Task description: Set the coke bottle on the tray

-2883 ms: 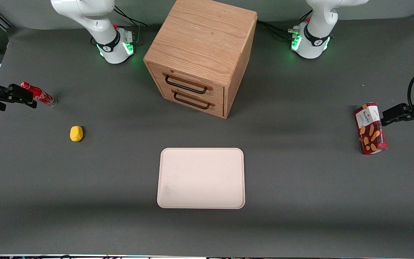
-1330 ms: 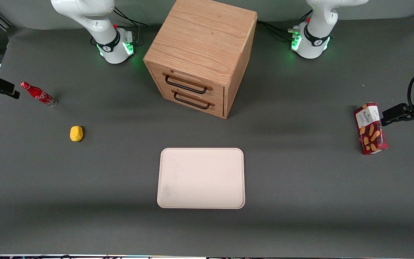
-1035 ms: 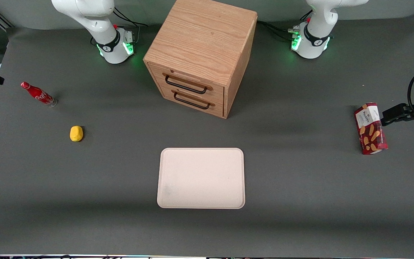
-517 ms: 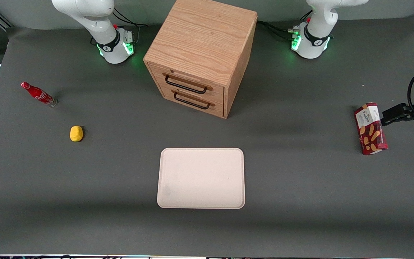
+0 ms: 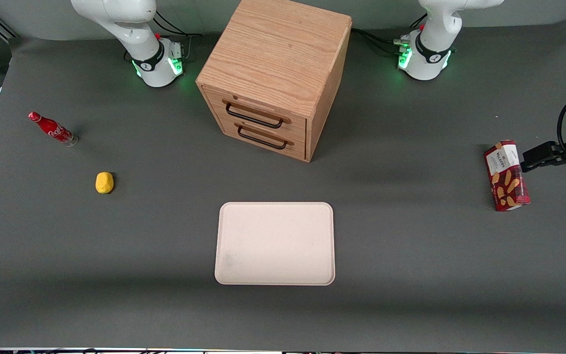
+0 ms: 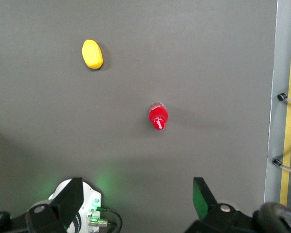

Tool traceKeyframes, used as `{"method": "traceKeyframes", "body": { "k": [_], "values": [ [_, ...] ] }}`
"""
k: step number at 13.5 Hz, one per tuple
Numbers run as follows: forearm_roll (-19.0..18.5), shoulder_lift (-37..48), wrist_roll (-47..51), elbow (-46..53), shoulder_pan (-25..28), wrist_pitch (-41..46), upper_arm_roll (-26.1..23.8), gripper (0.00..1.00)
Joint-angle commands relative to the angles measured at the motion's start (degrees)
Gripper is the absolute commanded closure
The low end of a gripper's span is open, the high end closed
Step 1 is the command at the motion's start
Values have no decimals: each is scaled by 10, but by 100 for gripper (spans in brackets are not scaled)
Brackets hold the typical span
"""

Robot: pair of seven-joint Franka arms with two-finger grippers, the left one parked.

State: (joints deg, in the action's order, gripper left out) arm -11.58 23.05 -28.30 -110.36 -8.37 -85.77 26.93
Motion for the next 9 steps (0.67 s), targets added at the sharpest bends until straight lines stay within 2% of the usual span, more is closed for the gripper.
{"method": "traceKeyframes", "body": {
  "k": [1, 3, 9],
  "values": [
    [-16, 38, -8, -42, 6, -14, 4, 0],
    [-16, 34, -8, -59, 6, -32, 5, 0],
    [-16, 27, -23, -158, 8, -164, 36, 0]
  ]
}}
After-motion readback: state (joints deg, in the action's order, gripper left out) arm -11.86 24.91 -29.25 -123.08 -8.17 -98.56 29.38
